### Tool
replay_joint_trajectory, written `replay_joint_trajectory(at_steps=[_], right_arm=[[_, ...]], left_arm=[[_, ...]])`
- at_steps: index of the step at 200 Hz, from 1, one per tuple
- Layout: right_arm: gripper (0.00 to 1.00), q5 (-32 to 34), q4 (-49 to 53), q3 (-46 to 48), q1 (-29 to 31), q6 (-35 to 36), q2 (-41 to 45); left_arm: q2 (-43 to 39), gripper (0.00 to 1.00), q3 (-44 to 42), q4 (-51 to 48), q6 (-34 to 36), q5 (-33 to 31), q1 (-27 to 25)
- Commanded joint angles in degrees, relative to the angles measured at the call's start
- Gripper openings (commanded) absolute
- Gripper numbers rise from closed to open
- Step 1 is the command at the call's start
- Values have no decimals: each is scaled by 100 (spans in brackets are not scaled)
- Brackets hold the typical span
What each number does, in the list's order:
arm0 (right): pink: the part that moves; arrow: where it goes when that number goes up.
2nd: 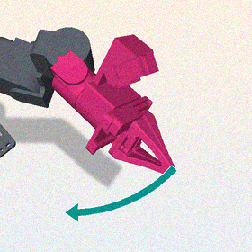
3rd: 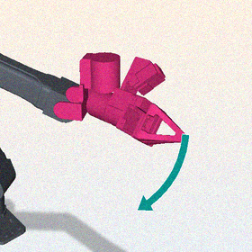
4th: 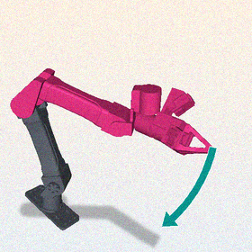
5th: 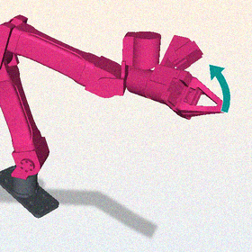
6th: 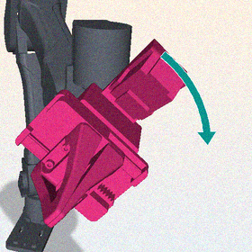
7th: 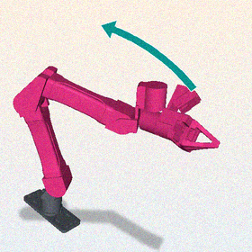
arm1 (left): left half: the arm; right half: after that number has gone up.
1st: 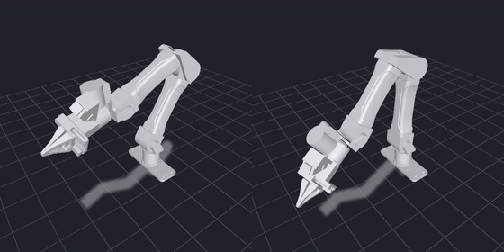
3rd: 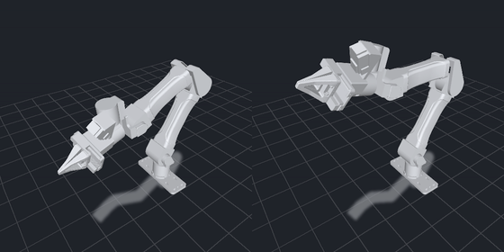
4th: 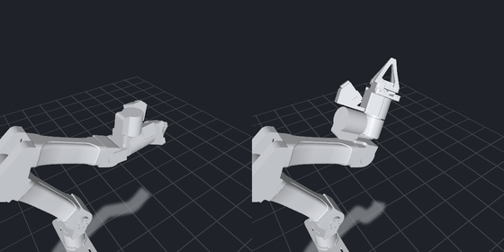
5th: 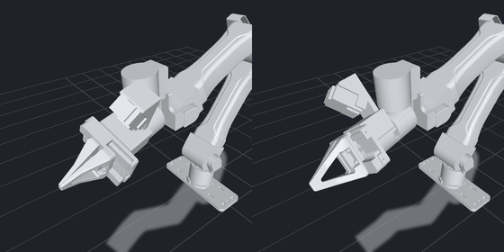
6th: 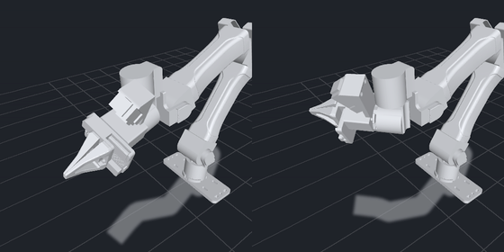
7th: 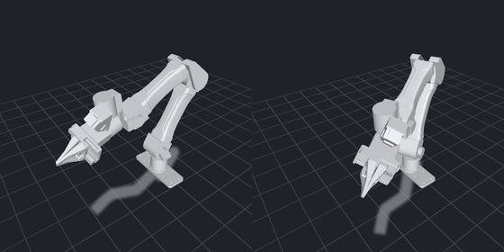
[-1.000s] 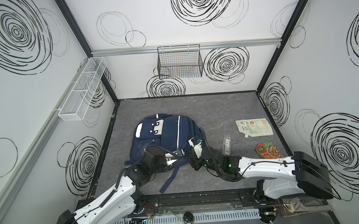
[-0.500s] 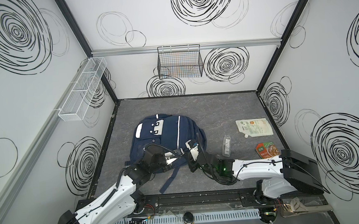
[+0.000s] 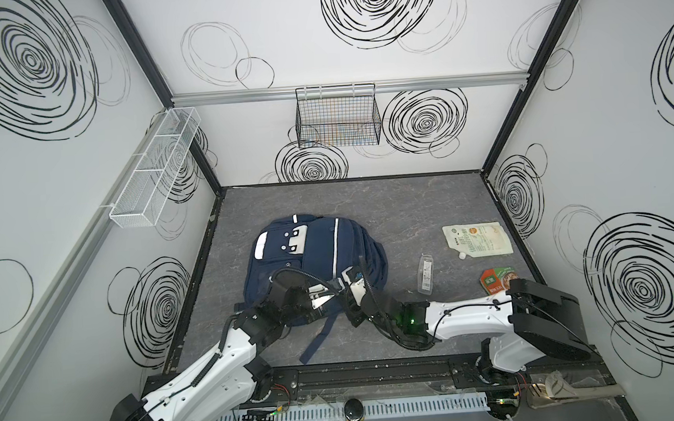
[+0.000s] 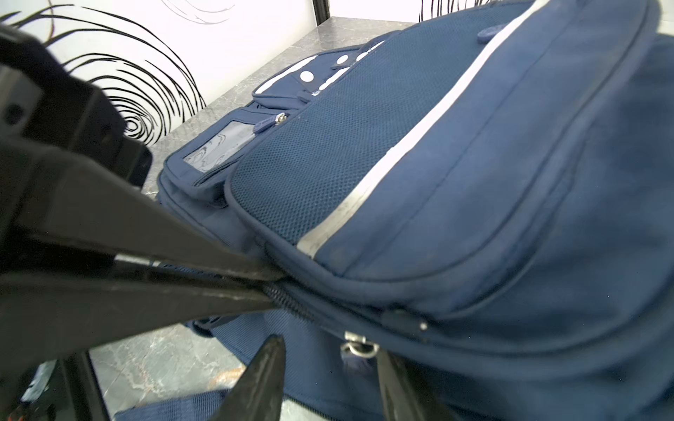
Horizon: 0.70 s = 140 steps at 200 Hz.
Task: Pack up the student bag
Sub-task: 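Pull the zipper pull along the bag's side with the right gripper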
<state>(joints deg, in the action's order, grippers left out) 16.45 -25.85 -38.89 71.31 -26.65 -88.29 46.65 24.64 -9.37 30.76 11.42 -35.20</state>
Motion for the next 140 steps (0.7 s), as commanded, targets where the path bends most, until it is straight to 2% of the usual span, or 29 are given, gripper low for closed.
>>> replay_joint_trajectory(at_steps=[1, 28, 46, 54, 77, 129, 140], right_arm=[[44, 130, 258, -226, 44, -199, -210], [40, 191, 334, -243, 20, -235, -250], [29, 35, 338, -229, -2, -231, -209], [27, -8, 367, -213, -16, -233, -175], [12, -253, 385, -130, -56, -210, -51], [7, -625, 529, 179, -120, -345, 475], [0, -670, 610, 238, -149, -383, 602]], left_arm=[[-60, 0, 190, 614, -147, 300, 31], [-77, 0, 198, 629, -159, 291, 31], [-84, 0, 197, 633, -166, 280, 28], [-86, 0, 190, 629, -161, 265, 31], [-96, 0, 192, 623, -158, 233, 31], [-90, 0, 190, 603, -158, 74, 40], [-86, 0, 192, 603, -156, 21, 40]])
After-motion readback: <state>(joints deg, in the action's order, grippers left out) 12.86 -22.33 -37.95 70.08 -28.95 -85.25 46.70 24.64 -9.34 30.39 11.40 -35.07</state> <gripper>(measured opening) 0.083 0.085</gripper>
